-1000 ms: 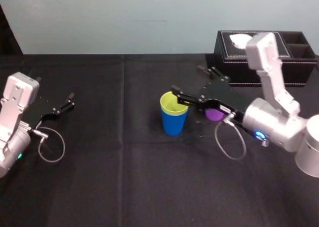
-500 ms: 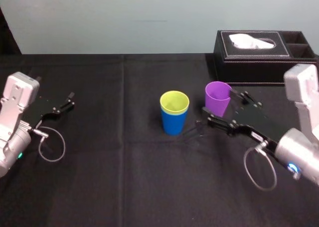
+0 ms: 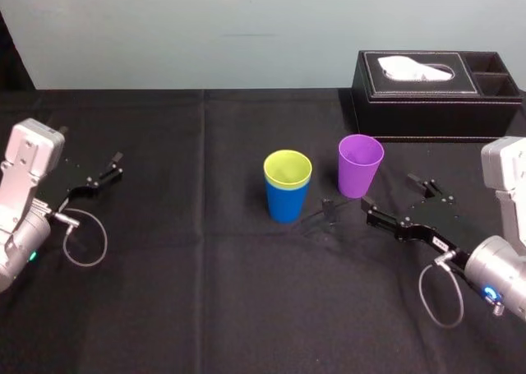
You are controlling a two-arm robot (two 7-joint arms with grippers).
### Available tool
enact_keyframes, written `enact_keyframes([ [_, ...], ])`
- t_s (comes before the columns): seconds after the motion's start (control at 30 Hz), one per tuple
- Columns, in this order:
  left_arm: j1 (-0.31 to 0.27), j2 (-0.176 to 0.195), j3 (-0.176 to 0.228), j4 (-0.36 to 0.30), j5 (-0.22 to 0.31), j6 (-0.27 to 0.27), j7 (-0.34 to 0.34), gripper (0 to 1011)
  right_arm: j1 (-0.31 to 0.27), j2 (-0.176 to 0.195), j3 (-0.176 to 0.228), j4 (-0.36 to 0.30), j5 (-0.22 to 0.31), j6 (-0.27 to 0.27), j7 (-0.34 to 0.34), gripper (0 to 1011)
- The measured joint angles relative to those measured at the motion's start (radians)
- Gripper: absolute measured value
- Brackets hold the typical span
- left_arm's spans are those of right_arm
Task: Stack the three plastic cups sequentially using one hand.
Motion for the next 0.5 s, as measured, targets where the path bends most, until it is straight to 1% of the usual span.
enact_keyframes([
  [0.2, 0.000, 0.000, 0.000, 0.000, 0.000, 0.000, 0.000, 1011, 0.046, -0.034, -0.006, 0.066, -0.007, 0.017, 0.001, 1003],
  [0.23, 0.000, 0.000, 0.000, 0.000, 0.000, 0.000, 0.000, 1011, 0.046, -0.034, -0.006, 0.066, -0.007, 0.017, 0.001, 1003],
  [0.33, 0.000, 0.000, 0.000, 0.000, 0.000, 0.000, 0.000, 1011, 0.071, -0.047, -0.015, 0.098, -0.016, 0.026, 0.003, 1003],
  [0.5, 0.000, 0.000, 0.000, 0.000, 0.000, 0.000, 0.000, 1011, 0.106, -0.059, -0.027, 0.139, -0.026, 0.028, 0.019, 1003],
])
